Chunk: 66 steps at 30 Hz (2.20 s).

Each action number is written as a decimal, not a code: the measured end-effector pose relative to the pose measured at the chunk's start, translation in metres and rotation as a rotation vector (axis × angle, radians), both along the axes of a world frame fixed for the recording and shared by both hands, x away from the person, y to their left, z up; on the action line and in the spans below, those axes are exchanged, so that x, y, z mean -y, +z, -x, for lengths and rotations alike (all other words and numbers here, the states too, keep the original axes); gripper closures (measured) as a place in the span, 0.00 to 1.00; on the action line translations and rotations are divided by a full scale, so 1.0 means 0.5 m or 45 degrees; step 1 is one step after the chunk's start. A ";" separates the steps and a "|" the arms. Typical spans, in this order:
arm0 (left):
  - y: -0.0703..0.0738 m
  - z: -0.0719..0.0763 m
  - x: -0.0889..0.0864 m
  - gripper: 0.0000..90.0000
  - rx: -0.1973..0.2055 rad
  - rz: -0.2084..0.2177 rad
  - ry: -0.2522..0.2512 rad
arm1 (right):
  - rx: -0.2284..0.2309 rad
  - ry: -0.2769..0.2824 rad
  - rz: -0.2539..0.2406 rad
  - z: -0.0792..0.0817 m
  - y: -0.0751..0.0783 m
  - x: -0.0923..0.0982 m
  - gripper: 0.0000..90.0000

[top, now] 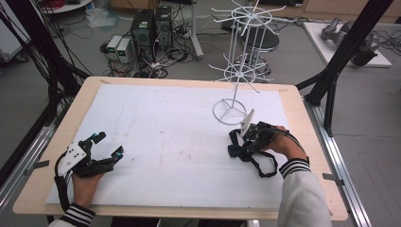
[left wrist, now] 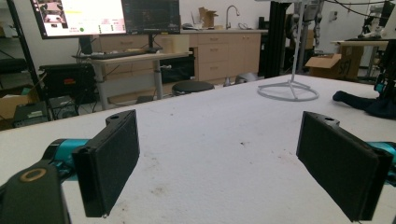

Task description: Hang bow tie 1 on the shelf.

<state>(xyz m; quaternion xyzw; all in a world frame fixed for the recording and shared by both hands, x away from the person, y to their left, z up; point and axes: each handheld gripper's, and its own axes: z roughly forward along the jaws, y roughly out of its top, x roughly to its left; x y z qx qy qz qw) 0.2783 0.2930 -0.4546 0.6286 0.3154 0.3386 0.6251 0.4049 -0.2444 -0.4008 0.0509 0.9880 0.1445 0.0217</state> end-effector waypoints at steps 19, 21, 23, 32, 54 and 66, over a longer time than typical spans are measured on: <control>0.000 0.000 0.001 0.15 0.001 0.000 -0.001 | 0.057 -0.079 -0.243 0.018 0.057 0.018 0.85; 0.000 0.000 0.001 0.15 0.002 -0.001 -0.001 | 0.072 -0.079 -0.287 0.020 0.065 0.022 0.85; 0.000 0.000 0.001 0.15 0.002 -0.001 0.000 | 0.076 -0.099 -0.318 0.024 0.074 0.027 0.85; 0.000 0.001 0.001 0.15 0.003 -0.002 0.001 | 0.100 -0.139 -0.434 0.034 0.096 0.038 0.85; 0.000 0.001 0.001 0.15 0.001 -0.005 0.001 | 0.168 -0.190 -0.680 0.057 0.138 0.068 0.85; 0.000 0.001 0.001 0.15 0.002 -0.004 0.002 | 0.221 -0.243 -0.831 0.067 0.151 0.092 0.85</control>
